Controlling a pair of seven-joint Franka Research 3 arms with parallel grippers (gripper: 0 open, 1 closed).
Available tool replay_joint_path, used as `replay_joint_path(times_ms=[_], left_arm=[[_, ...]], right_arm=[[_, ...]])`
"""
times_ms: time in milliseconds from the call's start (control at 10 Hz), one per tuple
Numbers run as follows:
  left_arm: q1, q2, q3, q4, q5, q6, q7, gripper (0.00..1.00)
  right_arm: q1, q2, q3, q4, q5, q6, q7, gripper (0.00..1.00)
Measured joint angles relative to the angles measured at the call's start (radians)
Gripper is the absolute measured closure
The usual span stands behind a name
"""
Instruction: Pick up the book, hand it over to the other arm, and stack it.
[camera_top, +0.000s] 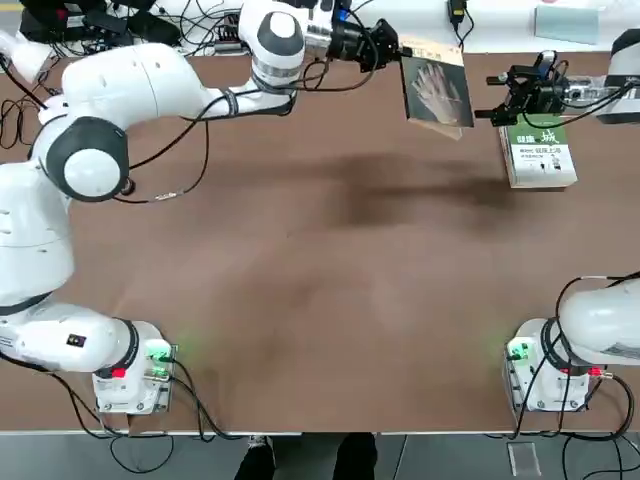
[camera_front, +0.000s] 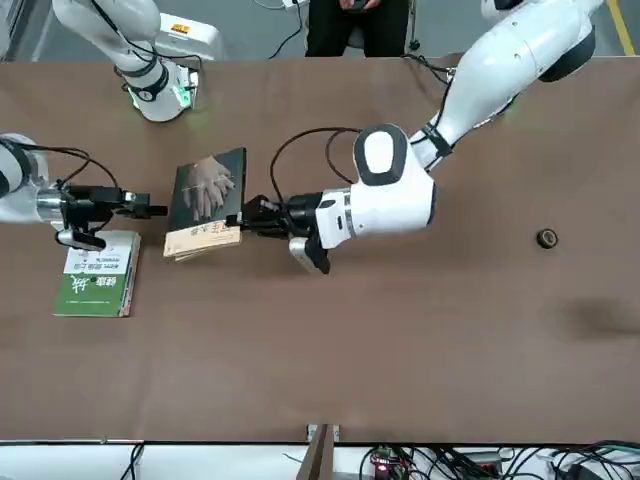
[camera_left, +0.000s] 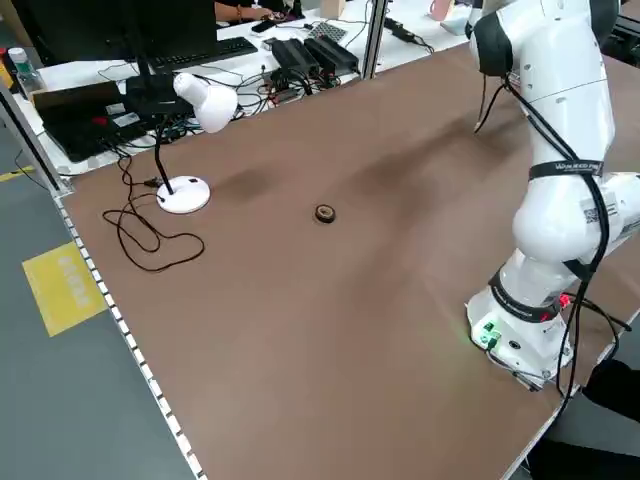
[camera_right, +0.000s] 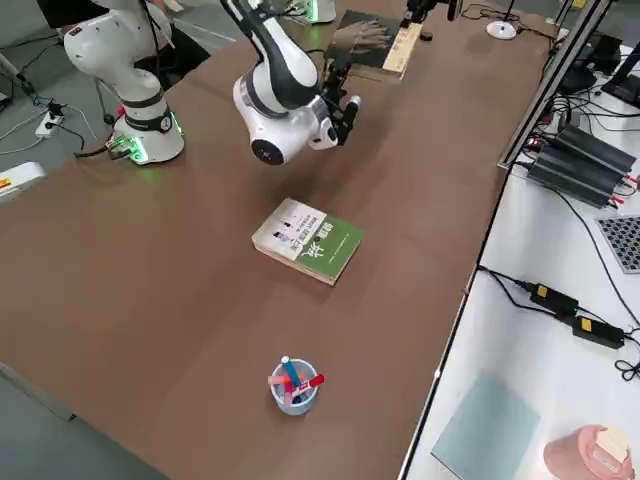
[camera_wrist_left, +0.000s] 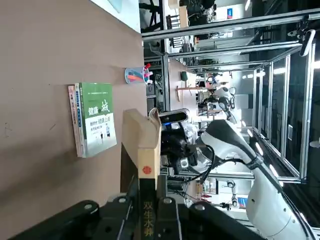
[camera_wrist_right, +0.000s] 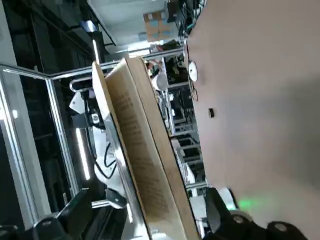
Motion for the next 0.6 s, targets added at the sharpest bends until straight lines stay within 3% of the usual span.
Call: replay_joint_path(times_ms=[600], left_arm=[[-0.003, 0.003, 0.001, 0.004, -0.041, 0.000, 0.002, 0.99]], right_arm=[[0.001, 0.024, -0.004, 0.000, 0.021, 0.004, -0.030, 0.00]])
